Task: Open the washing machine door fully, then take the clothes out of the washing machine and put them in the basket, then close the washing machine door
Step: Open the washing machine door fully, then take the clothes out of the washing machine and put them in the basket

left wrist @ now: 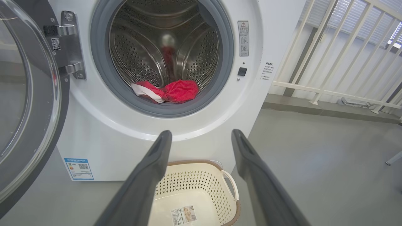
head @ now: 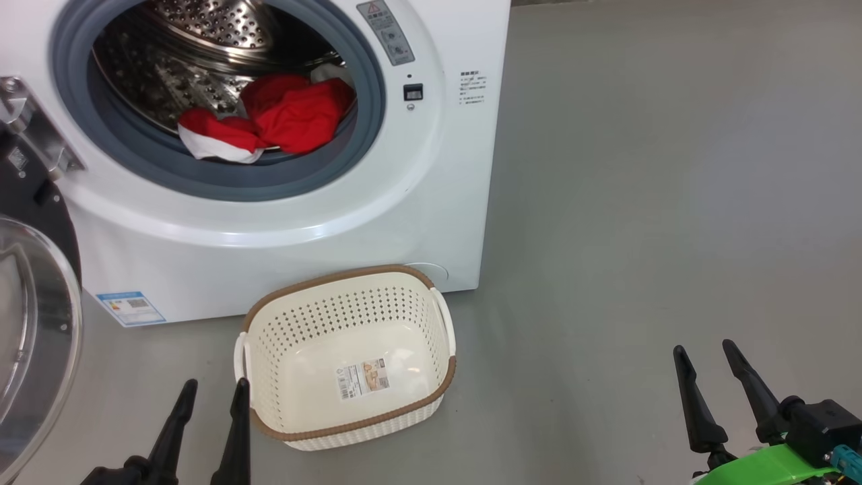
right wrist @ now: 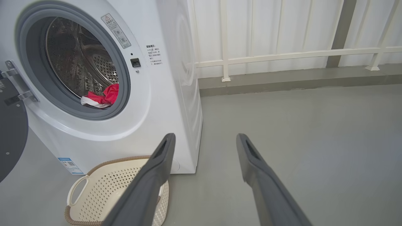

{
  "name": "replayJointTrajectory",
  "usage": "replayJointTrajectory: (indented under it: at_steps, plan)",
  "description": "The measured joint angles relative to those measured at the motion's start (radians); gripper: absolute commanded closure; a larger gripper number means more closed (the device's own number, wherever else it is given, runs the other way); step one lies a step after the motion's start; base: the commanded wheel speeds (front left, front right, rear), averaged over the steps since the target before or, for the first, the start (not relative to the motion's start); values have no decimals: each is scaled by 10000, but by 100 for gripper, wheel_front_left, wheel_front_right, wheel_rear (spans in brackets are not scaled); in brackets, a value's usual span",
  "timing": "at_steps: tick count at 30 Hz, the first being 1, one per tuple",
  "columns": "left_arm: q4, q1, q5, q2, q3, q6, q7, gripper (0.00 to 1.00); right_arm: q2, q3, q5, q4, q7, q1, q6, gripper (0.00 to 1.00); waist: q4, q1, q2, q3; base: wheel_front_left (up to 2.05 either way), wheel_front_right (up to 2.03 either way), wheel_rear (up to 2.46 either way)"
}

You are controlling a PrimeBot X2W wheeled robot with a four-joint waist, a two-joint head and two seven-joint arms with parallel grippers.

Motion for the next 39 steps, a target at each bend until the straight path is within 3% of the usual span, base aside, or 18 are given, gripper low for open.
replayJointTrajectory:
  at_steps: [27, 39]
  plan:
    - [-182, -6, -104, 155, -278, 0, 0, 0, 54, -201, 0, -44, 0, -2, 0, 0, -45, 0, 0, 125, 1, -1, 0]
    - [-257, -81, -263, 232, -326, 0, 0, 0, 98, -194, 0, -46, 0, -12, 0, 0, 4, 0, 0, 309, 89, -89, 0]
